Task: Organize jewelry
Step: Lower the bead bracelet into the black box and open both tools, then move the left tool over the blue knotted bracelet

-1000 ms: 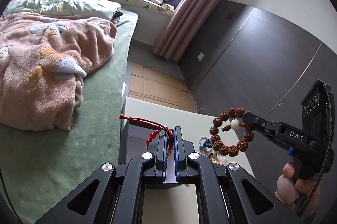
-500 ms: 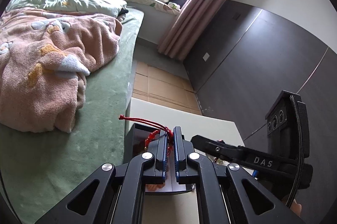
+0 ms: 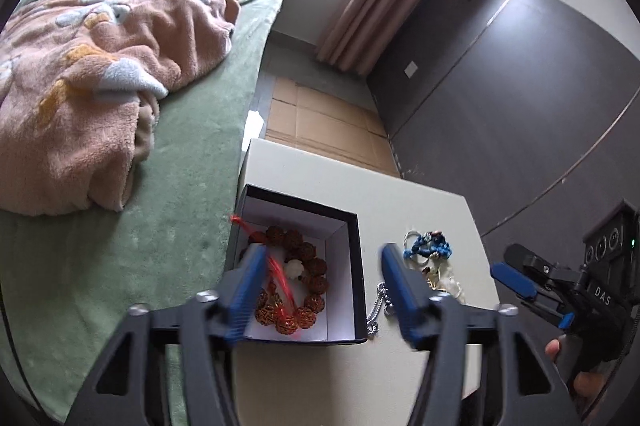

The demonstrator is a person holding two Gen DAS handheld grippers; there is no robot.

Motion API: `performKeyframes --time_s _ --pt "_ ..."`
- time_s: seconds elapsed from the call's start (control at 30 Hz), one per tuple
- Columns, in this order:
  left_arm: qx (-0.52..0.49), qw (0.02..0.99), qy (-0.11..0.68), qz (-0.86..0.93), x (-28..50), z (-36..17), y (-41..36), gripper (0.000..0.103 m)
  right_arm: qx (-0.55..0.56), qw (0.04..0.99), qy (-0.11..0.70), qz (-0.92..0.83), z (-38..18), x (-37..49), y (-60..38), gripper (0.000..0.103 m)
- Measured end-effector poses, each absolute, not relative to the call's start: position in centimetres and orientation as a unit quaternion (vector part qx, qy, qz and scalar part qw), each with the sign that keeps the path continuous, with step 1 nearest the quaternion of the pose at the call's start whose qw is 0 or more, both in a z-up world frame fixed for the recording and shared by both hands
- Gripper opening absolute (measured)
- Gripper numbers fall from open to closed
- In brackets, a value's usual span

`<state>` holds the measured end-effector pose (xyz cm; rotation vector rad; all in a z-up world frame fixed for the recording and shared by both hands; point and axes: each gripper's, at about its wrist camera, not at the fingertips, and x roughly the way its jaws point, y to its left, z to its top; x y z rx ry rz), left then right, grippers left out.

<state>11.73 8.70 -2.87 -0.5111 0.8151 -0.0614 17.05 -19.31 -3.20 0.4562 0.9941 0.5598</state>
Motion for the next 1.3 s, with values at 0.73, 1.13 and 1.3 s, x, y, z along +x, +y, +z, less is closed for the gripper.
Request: performKeyframes --time_s 0.73,1.13,1.3 --pt "-0.116 0.895 0.423 -0.078 14.8 -1.5 -2.3 0.071 0.271 0.814 0.482 0.177 -4.4 17.1 -30.2 0.065" --pt "-0.009 0.876 0.468 -0.116 19.9 -3.1 -9.7 0.068 0.336 0.782 0.5 0.162 -6.3 19.1 -33.7 0.064" --pt "0.033 0.863 0.487 -0.126 21.9 -4.6 -11.8 0.063 0.362 0.768 0.506 0.151 -7.1 19.8 -34.9 0.065"
